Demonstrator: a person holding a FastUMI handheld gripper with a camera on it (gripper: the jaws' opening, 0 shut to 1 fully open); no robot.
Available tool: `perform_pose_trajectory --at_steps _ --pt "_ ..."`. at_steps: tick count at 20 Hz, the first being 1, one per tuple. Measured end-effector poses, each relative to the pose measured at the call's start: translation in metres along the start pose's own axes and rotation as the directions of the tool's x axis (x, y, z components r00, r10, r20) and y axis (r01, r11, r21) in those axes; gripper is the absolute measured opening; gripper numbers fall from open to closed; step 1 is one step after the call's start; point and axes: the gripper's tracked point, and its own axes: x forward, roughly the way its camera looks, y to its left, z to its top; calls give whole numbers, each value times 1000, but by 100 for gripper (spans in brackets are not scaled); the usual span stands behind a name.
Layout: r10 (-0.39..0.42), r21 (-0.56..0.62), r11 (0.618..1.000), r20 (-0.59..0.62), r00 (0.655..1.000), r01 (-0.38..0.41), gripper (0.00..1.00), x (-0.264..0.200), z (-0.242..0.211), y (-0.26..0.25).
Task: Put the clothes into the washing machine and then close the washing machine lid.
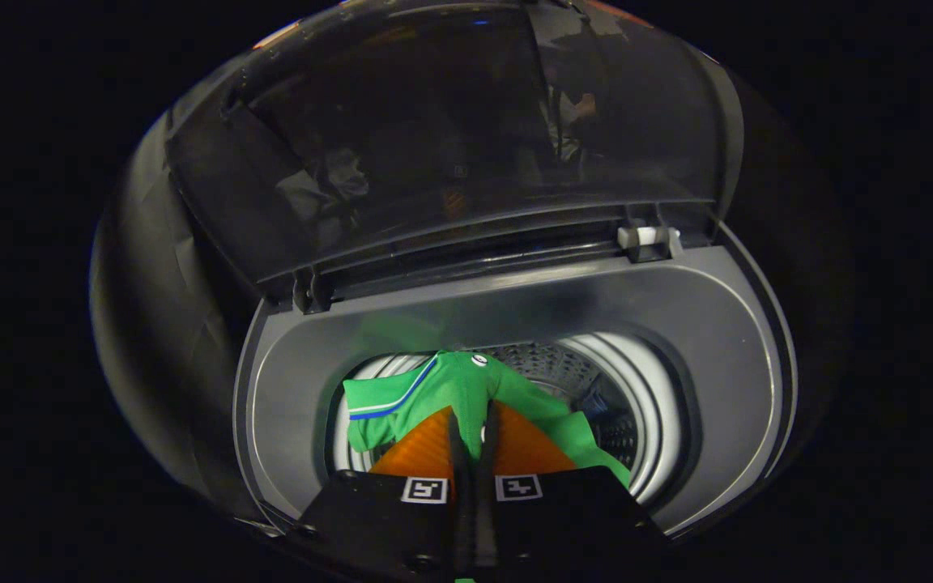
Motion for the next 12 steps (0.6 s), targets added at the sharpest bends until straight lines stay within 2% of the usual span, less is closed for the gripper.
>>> perform_pose_trajectory --at_steps 2,6,12 --pt "-1 -19 1000 -44 999 0 8 6 -5 -3" --pt "-102 -32 995 -108 989 99 8 16 -11 -18" --pt "-108 -27 994 -99 989 106 8 22 -11 -17"
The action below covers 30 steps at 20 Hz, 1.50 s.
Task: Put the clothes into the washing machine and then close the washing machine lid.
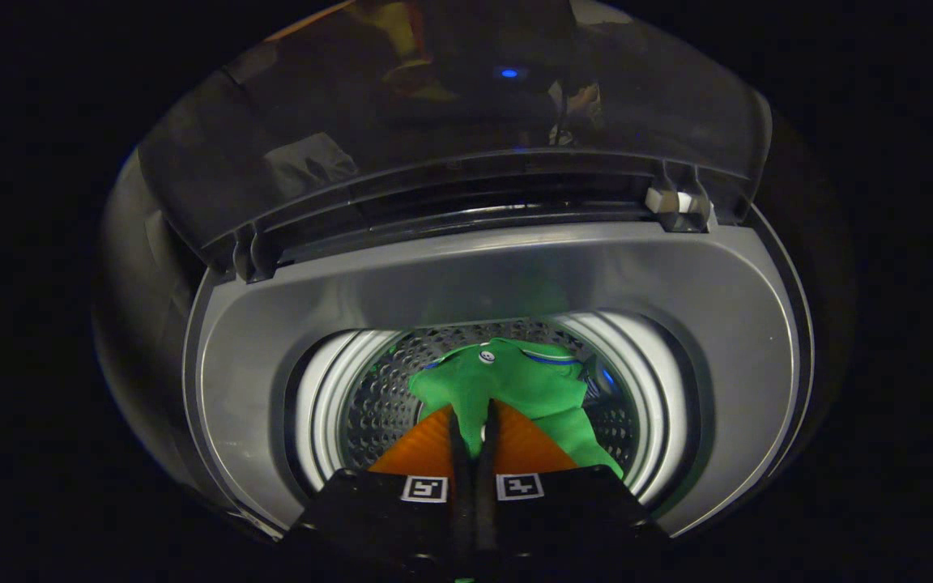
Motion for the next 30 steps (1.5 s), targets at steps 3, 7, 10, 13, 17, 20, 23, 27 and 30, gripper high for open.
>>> perform_pose_trajectory --at_steps 3,7,10,13,17,20,23,27,30 --pt "33 -6 999 -46 998 -33 29 -1 -10 5" --pt "18 -7 1000 -72 997 -18 99 -6 -20 1" --pt "27 2 1000 -81 996 -27 99 -7 -26 3" --pt "36 -5 999 -50 998 -37 99 -19 -23 6" --pt "59 -13 998 -3 998 -59 99 -44 -20 13" --pt "80 -10 997 64 995 -80 99 -73 -14 22" --pt "108 -23 994 154 982 -105 99 -113 2 29" --pt "130 -53 991 279 951 -120 99 -174 35 34" --pt "124 -73 992 378 917 -104 99 -222 79 32"
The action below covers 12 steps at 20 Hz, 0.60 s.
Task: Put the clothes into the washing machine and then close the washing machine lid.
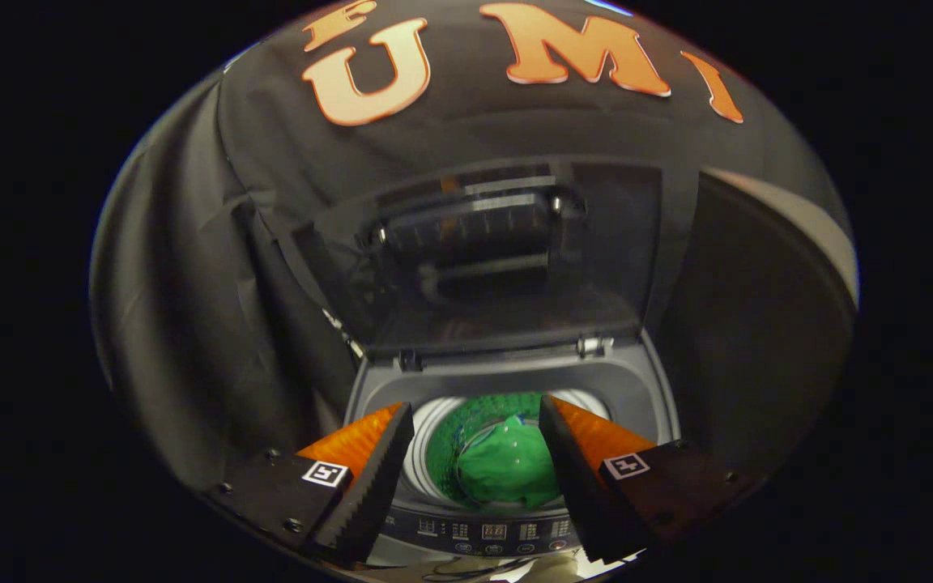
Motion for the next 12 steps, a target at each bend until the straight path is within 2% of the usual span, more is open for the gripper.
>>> perform_pose_trajectory --at_steps 4,8,12 --pt "17 -33 999 153 988 -13 99 -19 90 5" --pt "2 -83 996 288 958 23 98 -14 181 -5" --pt "-11 -98 994 287 958 41 98 32 210 -16"
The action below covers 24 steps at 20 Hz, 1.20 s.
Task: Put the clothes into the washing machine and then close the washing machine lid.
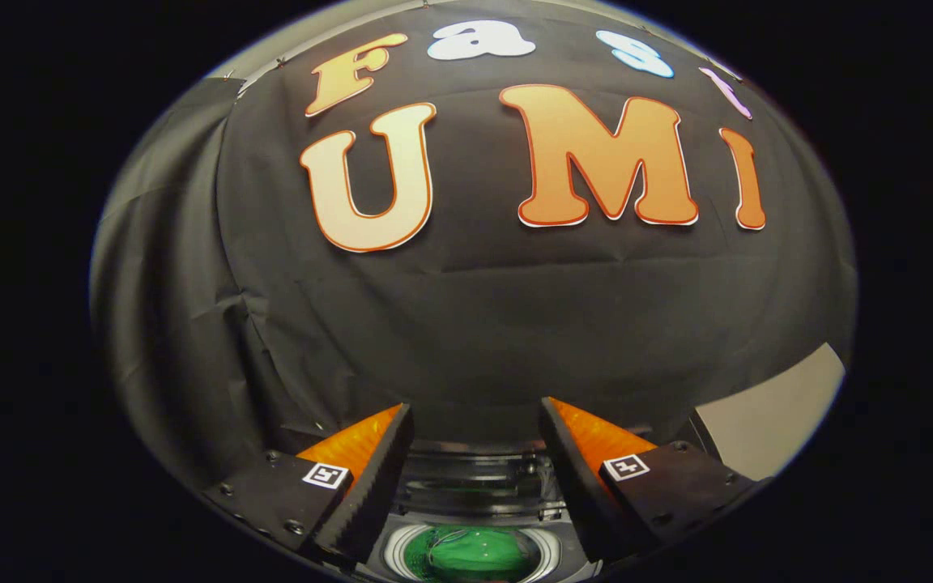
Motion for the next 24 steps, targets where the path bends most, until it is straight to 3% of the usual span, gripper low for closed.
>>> perform_pose_trajectory --at_steps 7,11,13,19,24 --pt "-20 51 998 -83 996 24 99 65 -35 -16" --pt "-51 -62 997 -49 997 48 99 81 -38 -22" --pt "-29 -34 999 -26 999 28 99 86 -37 -19" --pt "-24 -36 999 -36 999 22 99 75 -40 -20" --pt "-15 -41 999 -14 1000 14 98 39 -50 -16"
